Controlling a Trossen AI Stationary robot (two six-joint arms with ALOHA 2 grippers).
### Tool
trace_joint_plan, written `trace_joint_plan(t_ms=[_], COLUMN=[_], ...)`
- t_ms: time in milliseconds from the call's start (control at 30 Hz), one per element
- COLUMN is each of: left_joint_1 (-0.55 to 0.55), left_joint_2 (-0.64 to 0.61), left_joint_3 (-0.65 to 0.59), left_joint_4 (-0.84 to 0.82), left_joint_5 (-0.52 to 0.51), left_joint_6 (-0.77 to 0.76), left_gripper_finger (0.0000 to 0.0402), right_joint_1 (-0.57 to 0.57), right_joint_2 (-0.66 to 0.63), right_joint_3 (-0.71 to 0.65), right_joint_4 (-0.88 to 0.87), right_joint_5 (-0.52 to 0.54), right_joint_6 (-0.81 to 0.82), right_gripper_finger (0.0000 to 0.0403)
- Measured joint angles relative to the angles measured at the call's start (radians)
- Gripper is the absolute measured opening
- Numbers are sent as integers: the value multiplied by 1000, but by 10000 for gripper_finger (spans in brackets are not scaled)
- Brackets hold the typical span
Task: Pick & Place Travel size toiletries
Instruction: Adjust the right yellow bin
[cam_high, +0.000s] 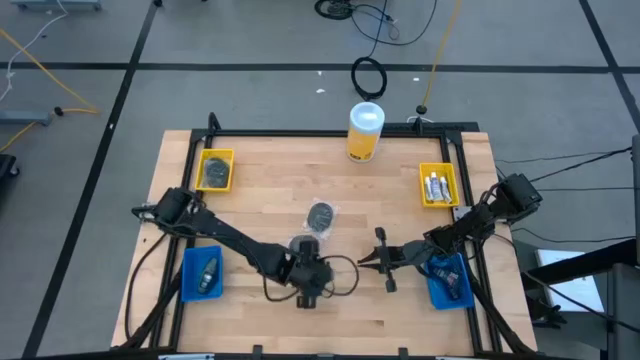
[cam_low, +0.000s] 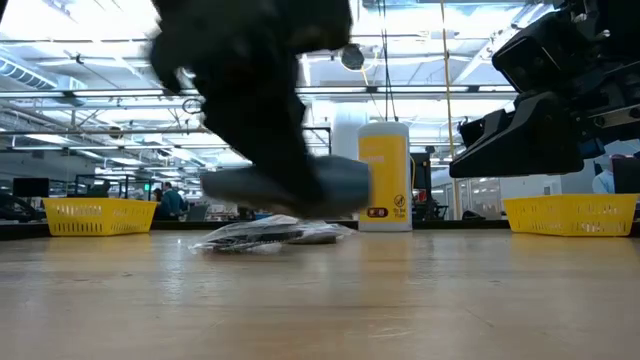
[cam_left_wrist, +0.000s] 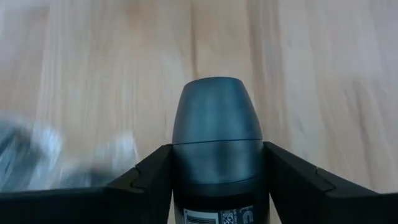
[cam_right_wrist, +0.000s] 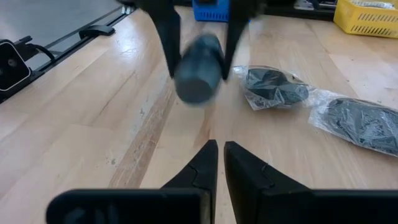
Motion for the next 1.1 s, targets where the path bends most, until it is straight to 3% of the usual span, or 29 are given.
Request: trace_joint_plan(t_ms=[200,433,633,700,900,1100], left_joint_1=[-83,-224,-379,-428,-556,-608], left_joint_2=[-41,-77,-78,-79,-104,-174], left_joint_3=[113,118,117,115,83,-93], left_joint_4=[-428,-855,-1158,-1164,-1160,-1163], left_joint_5=[2,29,223,299,324,363], left_joint_6=[-209,-765,-1218,-1324,-1617,-1856], left_gripper_finger=[209,211,229,223,203,227], right_joint_1=[-8,-61,-121,-137,-158,-157], right_joint_2=[0,0,0,0,0,0], right_joint_3=[-1,-1,-1,-1,-1,-1], right_joint_4=[15,56,103,109,115,116], right_joint_5=[0,0,0,-2,-3,-3], right_joint_6=[-40,-97,-115,-114,-113,-96], right_gripper_finger=[23,24,22,23,22,20])
